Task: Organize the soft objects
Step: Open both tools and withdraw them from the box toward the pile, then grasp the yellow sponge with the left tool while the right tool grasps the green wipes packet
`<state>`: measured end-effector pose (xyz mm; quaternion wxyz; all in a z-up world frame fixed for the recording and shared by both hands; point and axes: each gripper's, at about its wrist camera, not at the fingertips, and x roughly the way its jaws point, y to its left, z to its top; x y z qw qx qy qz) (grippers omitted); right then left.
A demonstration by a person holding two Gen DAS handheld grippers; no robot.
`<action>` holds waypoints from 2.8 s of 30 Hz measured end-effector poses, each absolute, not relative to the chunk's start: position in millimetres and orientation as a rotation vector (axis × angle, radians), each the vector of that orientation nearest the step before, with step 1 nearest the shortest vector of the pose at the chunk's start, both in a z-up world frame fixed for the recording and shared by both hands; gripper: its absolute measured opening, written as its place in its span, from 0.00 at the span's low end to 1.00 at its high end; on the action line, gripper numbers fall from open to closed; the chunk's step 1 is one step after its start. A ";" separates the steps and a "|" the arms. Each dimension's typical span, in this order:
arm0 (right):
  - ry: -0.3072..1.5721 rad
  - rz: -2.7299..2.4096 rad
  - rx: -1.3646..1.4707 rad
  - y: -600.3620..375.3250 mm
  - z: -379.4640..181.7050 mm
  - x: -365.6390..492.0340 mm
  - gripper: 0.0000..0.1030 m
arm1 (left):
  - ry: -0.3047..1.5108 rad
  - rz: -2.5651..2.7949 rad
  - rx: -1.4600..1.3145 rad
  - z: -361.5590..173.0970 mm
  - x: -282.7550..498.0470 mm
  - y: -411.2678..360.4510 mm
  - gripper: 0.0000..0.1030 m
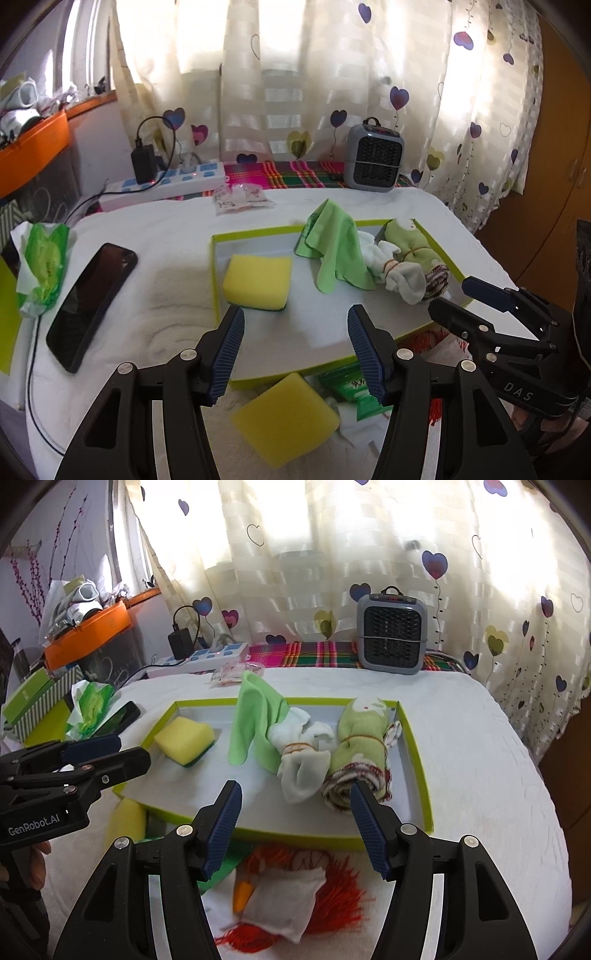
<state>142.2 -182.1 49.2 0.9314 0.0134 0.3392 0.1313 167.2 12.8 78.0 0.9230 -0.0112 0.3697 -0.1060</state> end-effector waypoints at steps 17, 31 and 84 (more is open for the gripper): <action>0.688 0.286 0.042 -182.0 47.3 85.3 0.60 | 0.775 -0.240 -0.139 59.3 136.0 73.3 0.56; 0.708 0.367 -0.010 -151.4 40.3 74.4 0.60 | 0.817 -0.356 -0.205 36.7 132.1 80.5 0.61; 0.710 0.615 -0.154 -123.3 24.7 115.1 0.09 | 0.937 -0.368 -0.269 21.0 141.0 67.8 0.64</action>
